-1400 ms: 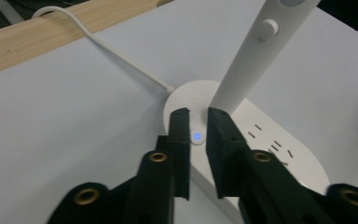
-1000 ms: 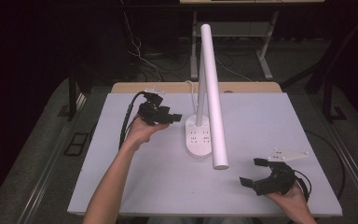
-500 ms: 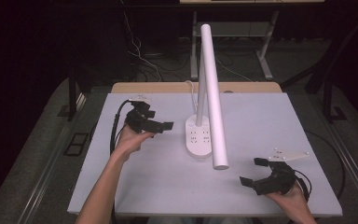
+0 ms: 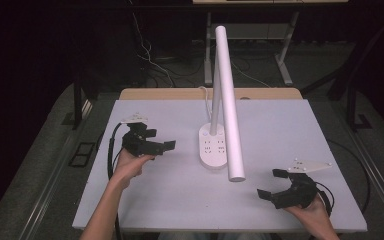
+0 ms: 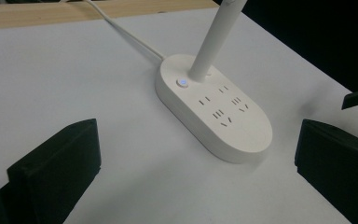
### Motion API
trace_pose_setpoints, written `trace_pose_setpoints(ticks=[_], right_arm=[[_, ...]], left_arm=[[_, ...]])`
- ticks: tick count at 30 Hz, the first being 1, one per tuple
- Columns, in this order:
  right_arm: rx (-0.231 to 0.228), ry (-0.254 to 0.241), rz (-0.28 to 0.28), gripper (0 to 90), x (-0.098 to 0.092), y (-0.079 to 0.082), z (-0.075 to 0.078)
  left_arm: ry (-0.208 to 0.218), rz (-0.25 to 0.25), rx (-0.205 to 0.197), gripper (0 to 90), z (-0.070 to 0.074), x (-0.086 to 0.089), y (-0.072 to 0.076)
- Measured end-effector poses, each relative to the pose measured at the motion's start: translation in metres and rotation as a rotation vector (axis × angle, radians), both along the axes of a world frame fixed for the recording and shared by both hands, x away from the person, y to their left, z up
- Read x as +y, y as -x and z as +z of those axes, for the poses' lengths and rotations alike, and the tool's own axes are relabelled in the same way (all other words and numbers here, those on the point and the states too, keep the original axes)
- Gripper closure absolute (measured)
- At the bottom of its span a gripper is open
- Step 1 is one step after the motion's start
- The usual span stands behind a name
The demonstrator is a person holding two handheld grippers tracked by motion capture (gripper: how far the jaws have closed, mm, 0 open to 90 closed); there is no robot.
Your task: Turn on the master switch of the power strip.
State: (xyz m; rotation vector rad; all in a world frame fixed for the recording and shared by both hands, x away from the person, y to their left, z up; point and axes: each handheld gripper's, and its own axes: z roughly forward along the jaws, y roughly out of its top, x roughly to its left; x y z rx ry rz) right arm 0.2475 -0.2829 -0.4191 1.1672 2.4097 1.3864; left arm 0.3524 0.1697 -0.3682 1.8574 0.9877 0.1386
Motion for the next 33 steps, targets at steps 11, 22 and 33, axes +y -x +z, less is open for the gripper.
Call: trace_pose_setpoints(ticks=[11, 22, 33], right_arm=[[0.002, 0.004, 0.000, 0.1, 0.000, 0.000, 0.000], [0.000, 0.005, -0.001, 0.2, 0.001, 0.000, 0.000], [0.005, 0.007, -0.004, 0.1, 0.001, 0.001, 0.000]], left_arm=[[0.022, -0.004, -0.003, 0.0, -0.021, 0.006, 0.028], [0.021, -0.014, -0.011, 0.0, -0.037, 0.009, 0.058], [0.003, -0.047, -0.023, 0.4, -0.051, 0.007, 0.083]])
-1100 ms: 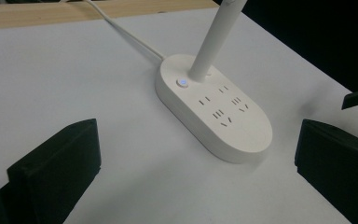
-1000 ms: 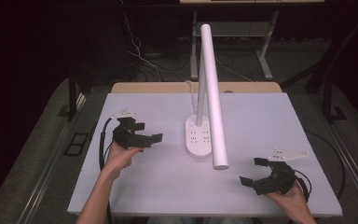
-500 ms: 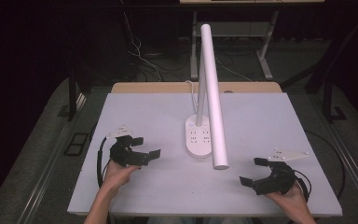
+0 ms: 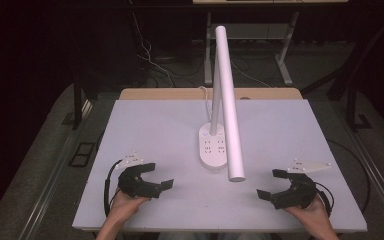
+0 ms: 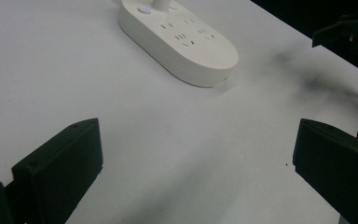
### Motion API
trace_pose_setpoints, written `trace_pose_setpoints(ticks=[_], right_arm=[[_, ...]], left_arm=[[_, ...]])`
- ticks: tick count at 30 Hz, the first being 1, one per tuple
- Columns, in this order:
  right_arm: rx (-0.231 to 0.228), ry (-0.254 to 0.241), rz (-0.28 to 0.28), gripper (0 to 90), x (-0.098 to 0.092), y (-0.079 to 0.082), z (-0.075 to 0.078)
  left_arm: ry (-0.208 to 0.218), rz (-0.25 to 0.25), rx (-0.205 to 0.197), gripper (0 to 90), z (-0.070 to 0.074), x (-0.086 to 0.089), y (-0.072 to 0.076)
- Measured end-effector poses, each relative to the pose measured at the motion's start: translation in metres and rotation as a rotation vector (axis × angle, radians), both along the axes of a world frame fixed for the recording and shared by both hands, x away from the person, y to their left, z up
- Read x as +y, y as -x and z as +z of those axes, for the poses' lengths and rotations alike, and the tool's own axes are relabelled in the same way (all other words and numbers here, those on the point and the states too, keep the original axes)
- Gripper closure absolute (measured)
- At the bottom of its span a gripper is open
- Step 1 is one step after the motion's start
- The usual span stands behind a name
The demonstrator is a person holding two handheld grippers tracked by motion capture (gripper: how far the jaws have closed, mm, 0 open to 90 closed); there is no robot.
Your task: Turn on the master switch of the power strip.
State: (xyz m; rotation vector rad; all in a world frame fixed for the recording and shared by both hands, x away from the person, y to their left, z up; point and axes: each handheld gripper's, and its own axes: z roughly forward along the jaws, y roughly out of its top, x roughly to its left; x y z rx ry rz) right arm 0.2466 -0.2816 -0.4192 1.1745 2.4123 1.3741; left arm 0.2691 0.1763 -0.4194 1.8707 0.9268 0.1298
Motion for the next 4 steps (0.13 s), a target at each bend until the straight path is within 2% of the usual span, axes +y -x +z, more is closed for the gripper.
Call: trace_pose_setpoints(ticks=[4], right_arm=[[0.000, 0.000, 0.001, 0.1, 0.0003, 0.0002, 0.0001]], left_arm=[[-0.008, -0.012, 0.003, 0.7, -0.0036, -0.0007, 0.0036]])
